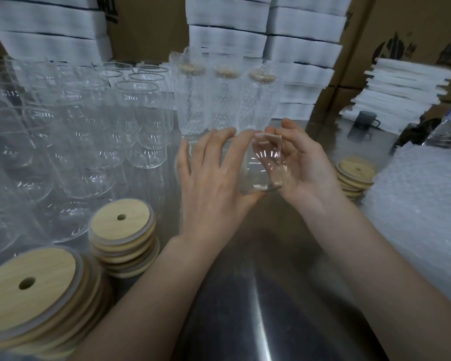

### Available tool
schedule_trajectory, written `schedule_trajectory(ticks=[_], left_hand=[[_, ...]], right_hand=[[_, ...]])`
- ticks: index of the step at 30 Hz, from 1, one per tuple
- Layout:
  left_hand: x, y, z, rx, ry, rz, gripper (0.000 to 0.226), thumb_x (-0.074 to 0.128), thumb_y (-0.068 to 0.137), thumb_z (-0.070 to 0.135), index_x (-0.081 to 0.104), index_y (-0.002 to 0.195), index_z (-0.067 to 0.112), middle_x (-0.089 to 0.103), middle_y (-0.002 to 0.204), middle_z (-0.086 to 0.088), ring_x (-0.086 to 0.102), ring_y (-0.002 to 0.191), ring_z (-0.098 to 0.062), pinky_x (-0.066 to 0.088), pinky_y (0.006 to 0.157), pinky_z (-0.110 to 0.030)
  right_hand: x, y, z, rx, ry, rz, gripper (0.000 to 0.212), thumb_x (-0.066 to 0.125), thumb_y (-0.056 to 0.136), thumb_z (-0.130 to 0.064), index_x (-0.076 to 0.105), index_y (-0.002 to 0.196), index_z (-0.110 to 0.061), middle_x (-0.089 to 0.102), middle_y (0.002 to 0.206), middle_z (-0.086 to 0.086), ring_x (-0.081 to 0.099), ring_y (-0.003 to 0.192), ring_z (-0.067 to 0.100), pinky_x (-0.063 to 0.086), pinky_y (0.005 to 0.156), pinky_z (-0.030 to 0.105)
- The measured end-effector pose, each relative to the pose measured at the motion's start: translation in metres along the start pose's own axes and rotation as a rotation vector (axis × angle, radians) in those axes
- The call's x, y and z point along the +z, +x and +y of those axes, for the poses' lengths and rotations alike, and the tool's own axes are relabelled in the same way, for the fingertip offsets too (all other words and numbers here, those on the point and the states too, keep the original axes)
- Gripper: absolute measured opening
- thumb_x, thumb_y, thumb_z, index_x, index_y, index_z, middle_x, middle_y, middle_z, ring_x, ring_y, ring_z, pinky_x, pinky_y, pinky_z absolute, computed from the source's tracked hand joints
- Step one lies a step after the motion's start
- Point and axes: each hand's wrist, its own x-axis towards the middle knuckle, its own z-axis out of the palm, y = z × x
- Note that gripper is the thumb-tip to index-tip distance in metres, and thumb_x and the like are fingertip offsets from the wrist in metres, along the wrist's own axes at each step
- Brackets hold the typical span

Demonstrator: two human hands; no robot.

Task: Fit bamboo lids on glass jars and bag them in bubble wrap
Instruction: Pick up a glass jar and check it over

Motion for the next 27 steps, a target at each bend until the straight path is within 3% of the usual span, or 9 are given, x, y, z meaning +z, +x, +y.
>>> schedule_trajectory(ticks=[5,11,14,18,23,27], left_hand=[[-0.002,0.003,-0.006,-0.077,-0.149,0.046,0.087,0.075,0.070,0.059,0.049,0.138,0.012,0.054,0.137,-0.009,0.049,0.129,-0.029,0.032,0.107,-0.058],[-0.001,0.000,-0.003,-0.233,-0.381,0.095,0.097,0.069,0.071,0.061,0.036,0.146,0.010,0.047,0.138,0.000,0.046,0.130,-0.021,0.038,0.109,-0.045],[-0.002,0.000,-0.002,-0.291,-0.492,0.138,0.094,0.072,0.073,0.056,0.036,0.145,0.007,0.047,0.135,0.001,0.047,0.128,-0.018,0.040,0.108,-0.044],[-0.002,0.002,0.002,-0.320,-0.509,0.141,0.093,0.072,0.073,0.056,0.036,0.145,0.009,0.049,0.135,-0.001,0.048,0.126,-0.018,0.041,0.106,-0.045],[-0.002,0.003,0.001,-0.335,-0.450,0.113,0.092,0.076,0.071,0.056,0.039,0.144,0.015,0.045,0.131,0.007,0.047,0.127,-0.018,0.040,0.107,-0.045],[-0.002,0.003,-0.003,-0.229,-0.300,0.083,0.091,0.072,0.069,0.057,0.042,0.142,0.011,0.052,0.135,-0.007,0.049,0.126,-0.026,0.038,0.107,-0.045]], right_hand=[[-0.002,0.000,0.001,0.073,0.152,-0.244,0.018,0.051,0.094,0.000,0.057,0.103,-0.013,0.072,0.089,0.009,0.072,0.088,0.022,0.054,0.094,0.033],[-0.004,-0.001,0.002,0.024,-0.003,-0.475,0.029,0.050,0.092,-0.008,0.054,0.120,-0.014,0.067,0.118,0.006,0.060,0.120,0.022,0.033,0.116,0.043],[-0.001,-0.003,-0.001,0.007,-0.105,-0.549,0.043,0.053,0.088,-0.007,0.049,0.130,-0.016,0.060,0.131,0.005,0.050,0.132,0.022,0.032,0.116,0.045],[0.000,-0.008,-0.007,-0.102,-0.315,-0.534,0.061,0.064,0.079,-0.008,0.046,0.135,-0.019,0.060,0.133,0.005,0.051,0.133,0.025,0.036,0.113,0.055],[0.003,-0.014,-0.003,-0.237,-0.477,-0.451,0.069,0.074,0.073,-0.004,0.045,0.134,-0.014,0.061,0.126,0.007,0.057,0.126,0.028,0.042,0.108,0.057],[0.002,-0.013,-0.002,-0.305,-0.576,-0.418,0.066,0.075,0.073,0.001,0.047,0.130,-0.019,0.057,0.115,0.004,0.060,0.117,0.025,0.043,0.106,0.059]])
